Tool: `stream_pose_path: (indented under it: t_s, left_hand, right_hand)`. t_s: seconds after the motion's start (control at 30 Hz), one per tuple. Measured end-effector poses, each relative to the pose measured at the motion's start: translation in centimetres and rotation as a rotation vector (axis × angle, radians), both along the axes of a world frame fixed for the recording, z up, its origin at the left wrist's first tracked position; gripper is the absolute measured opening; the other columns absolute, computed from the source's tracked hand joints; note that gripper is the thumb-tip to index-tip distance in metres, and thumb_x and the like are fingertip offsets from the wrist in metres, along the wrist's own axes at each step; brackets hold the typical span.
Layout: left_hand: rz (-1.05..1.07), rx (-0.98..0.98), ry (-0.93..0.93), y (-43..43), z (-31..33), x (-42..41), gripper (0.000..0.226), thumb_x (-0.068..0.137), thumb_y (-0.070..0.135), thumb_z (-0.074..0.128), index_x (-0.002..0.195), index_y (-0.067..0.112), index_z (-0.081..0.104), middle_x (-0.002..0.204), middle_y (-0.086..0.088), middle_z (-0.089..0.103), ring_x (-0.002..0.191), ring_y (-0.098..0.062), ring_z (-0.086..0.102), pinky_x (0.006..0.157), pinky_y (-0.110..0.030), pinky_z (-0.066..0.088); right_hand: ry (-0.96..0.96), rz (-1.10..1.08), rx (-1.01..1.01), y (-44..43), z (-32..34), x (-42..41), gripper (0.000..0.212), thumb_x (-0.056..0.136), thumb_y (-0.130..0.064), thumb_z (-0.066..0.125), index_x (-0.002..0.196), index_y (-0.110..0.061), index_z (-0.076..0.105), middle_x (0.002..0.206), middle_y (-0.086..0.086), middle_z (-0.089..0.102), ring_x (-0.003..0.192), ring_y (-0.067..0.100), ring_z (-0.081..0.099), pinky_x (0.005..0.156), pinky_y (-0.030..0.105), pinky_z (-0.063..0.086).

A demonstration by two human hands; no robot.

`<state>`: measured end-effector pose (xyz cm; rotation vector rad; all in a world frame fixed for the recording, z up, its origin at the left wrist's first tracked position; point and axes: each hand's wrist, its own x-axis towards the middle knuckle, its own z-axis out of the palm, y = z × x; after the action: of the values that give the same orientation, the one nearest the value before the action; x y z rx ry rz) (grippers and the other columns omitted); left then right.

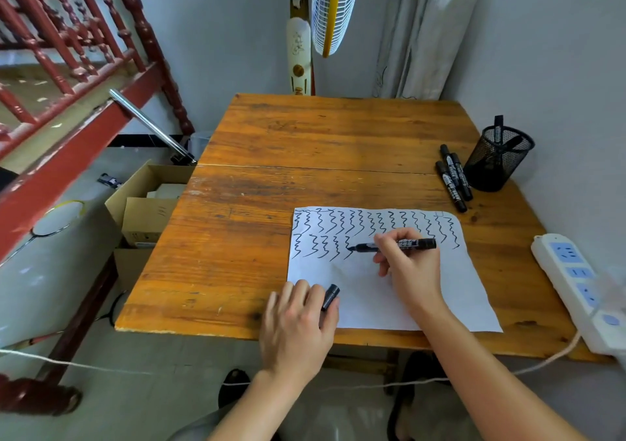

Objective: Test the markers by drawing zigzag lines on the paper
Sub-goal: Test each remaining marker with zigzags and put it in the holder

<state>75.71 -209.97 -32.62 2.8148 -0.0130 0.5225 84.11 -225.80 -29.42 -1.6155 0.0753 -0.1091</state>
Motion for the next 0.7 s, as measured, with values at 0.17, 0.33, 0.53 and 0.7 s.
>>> stream_pose_path:
  t_s: [0.17, 0.33, 0.53, 0.7]
  left_hand:
    - [-0.088, -0.252, -0.034, 0.4, 0.9, -0.4, 0.027, 0.093, 0.040, 0.040, 0.086, 0.019, 0.055, 0.076, 0.006, 0.059, 0.068, -0.012, 0.049, 0.059, -0.027, 0.039]
    - [-0.214, -0.544, -0.074, -1.2, 3.6, -3.1, 0.023, 0.094, 0.038, 0.037, 0.107, 0.024, 0.050, 0.092, 0.008, 0.061, 0.080, -0.005, 0.053, 0.066, -0.019, 0.045]
    - [-0.327, -0.604, -0.108, -2.9, 6.3, -6.6, 0.022, 0.094, 0.041, 0.039, 0.106, 0.026, 0.050, 0.089, 0.010, 0.060, 0.077, -0.003, 0.052, 0.064, -0.018, 0.043]
    - [-0.439, -0.564, -0.105, -3.7, 8.1, -9.0, 0.022, 0.095, 0.039, 0.041, 0.106, 0.024, 0.054, 0.088, 0.014, 0.059, 0.077, -0.003, 0.054, 0.065, -0.022, 0.046]
  right_hand:
    - [0.079, -0.019, 0.129, -1.8, 3.3, -2.1, 0.019, 0.092, -0.025, 0.064, 0.078, -0.011, 0.065, 0.050, -0.003, 0.053, 0.046, 0.013, 0.046, 0.042, 0.022, 0.034]
    - [0.024, -0.046, 0.152, -2.7, 7.1, -6.9, 0.037, 0.097, -0.031, 0.052, 0.072, -0.009, 0.068, 0.044, 0.001, 0.053, 0.040, 0.013, 0.048, 0.041, 0.023, 0.035]
    - [-0.051, -0.007, 0.132, -3.4, 9.4, -11.2, 0.037, 0.086, -0.041, 0.053, 0.064, -0.012, 0.062, 0.042, 0.002, 0.049, 0.038, 0.013, 0.045, 0.039, 0.021, 0.037]
    - [-0.075, 0.109, 0.100, -3.8, 10.3, -13.6, 0.038, 0.094, -0.027, 0.052, 0.063, -0.007, 0.062, 0.043, 0.003, 0.047, 0.039, 0.015, 0.044, 0.038, 0.022, 0.036]
